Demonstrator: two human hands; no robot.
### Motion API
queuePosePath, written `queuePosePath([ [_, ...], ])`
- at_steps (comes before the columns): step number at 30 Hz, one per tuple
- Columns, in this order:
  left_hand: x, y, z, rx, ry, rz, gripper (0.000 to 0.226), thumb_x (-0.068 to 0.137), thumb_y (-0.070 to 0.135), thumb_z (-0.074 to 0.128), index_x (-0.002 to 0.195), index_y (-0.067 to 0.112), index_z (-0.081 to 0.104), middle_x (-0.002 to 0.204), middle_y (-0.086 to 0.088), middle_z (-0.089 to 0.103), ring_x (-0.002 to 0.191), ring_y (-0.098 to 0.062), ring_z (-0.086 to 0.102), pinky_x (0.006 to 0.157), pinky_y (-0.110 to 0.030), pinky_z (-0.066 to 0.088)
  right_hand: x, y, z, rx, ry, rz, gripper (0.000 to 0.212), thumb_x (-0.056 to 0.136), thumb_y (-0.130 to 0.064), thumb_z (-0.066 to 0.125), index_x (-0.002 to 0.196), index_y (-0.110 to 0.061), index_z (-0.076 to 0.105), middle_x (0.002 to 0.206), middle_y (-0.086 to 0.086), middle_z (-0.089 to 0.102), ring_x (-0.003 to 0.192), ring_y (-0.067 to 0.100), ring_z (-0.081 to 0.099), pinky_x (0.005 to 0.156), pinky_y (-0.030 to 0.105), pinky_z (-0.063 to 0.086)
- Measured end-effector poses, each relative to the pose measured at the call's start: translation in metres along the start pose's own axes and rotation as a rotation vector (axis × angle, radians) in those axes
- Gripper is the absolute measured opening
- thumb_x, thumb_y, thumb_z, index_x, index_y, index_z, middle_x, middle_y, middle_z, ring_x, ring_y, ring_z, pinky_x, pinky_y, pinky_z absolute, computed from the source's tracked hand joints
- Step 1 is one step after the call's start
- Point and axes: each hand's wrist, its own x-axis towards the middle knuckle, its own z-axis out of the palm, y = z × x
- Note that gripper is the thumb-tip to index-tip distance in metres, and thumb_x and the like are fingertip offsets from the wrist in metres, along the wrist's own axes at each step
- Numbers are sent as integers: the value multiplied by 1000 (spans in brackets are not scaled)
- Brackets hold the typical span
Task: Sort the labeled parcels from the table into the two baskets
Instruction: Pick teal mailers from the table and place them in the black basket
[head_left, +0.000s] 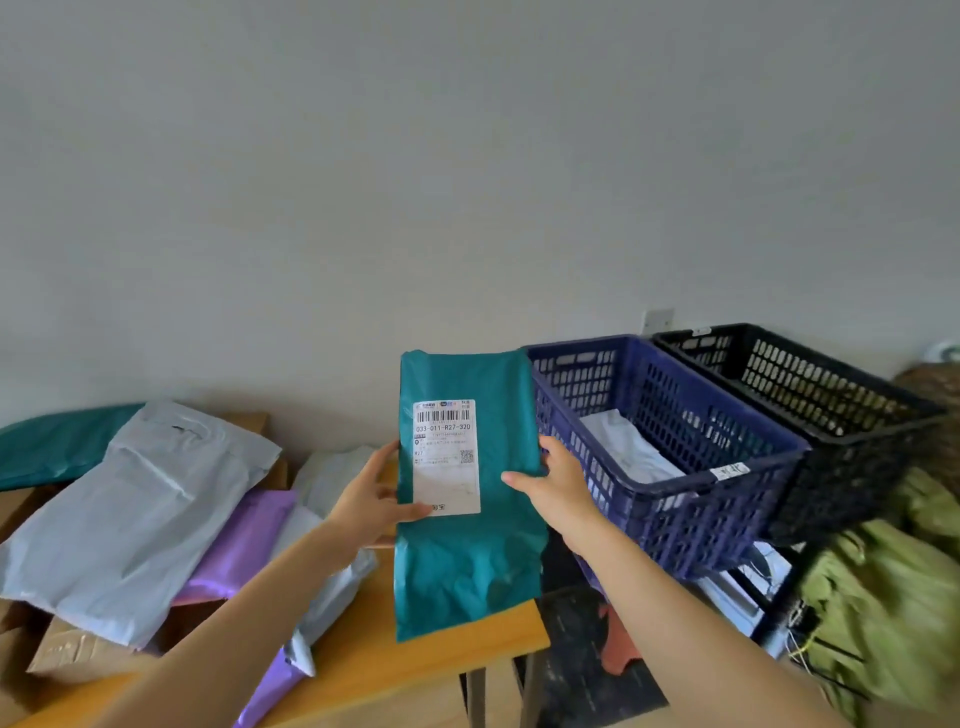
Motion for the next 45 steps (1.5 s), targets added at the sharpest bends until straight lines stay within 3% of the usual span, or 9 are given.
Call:
queuePosePath([
  [5, -4, 8, 69, 6, -65, -18, 84, 75, 6, 78, 130, 51, 32, 112, -3, 66, 97, -25, 68, 70, -50, 60, -22, 16, -73, 10, 10, 21, 49, 86, -12, 70, 129, -20, 48, 123, -1, 60, 98, 7, 62, 70, 19, 53],
  [8, -10, 12, 117, 4, -93, -38, 85, 72, 8, 81, 126, 54, 34, 112, -5, 67, 93, -24, 70, 68, -47, 60, -36, 31, -123, -8, 14, 62, 60, 86, -15, 70, 139, -19, 42, 132, 1, 54, 112, 17, 59, 90, 34, 54],
  [14, -24, 28, 212, 16, -144, -55, 87, 73, 8, 81, 129, 53, 34, 115, -7, 61, 99, -27, 65, 66, -45, 60, -56, 53, -220, 23, -18, 119, 72, 84, -12, 72, 143, -25, 34, 131, 0, 55, 112, 19, 60, 94, 42, 52],
  [19, -28, 52, 293, 17, -186, -43, 86, 73, 1, 79, 131, 48, 35, 112, -11, 63, 93, -30, 69, 70, -50, 59, -71, 67, -302, 77, 44, 111, 70, 83, -10, 73, 141, -28, 37, 117, -4, 65, 93, 8, 68, 71, 26, 57],
  [26, -17, 80, 390, 30, -240, -25, 88, 77, -7, 73, 141, 38, 32, 115, -8, 61, 95, -27, 66, 67, -45, 60, -72, 87, -385, 95, 205, 104, 69, 80, -3, 74, 137, -24, 44, 105, -5, 69, 92, 10, 68, 76, 30, 57],
  [31, 16, 100, 444, 36, -243, -10, 80, 75, -7, 74, 139, 28, 39, 105, -10, 67, 87, -26, 69, 59, -38, 60, -52, 94, -432, 79, 311, 72, 65, 81, -5, 73, 137, -25, 46, 110, -6, 66, 97, 8, 65, 76, 23, 55],
  [37, 82, 126, 499, 14, -263, -32, 66, 75, -5, 76, 128, 18, 46, 101, -13, 69, 77, -26, 72, 58, -39, 60, 1, 96, -486, 36, 400, 81, 62, 85, -8, 70, 139, -23, 42, 124, 1, 59, 110, 17, 59, 95, 38, 52],
  [42, 150, 150, 536, -22, -279, -5, 62, 72, -3, 80, 120, 20, 49, 94, -9, 71, 72, -23, 73, 56, -37, 59, 66, 96, -531, 7, 423, 120, 60, 85, -15, 71, 136, -20, 41, 112, -6, 59, 100, 11, 59, 78, 23, 50],
  [45, 184, 166, 556, -36, -269, -3, 61, 72, 1, 81, 119, 21, 47, 100, -7, 69, 77, -23, 72, 54, -34, 58, 109, 95, -553, -37, 414, 137, 53, 85, -19, 71, 132, -19, 45, 113, -6, 58, 96, 9, 57, 80, 23, 48],
])
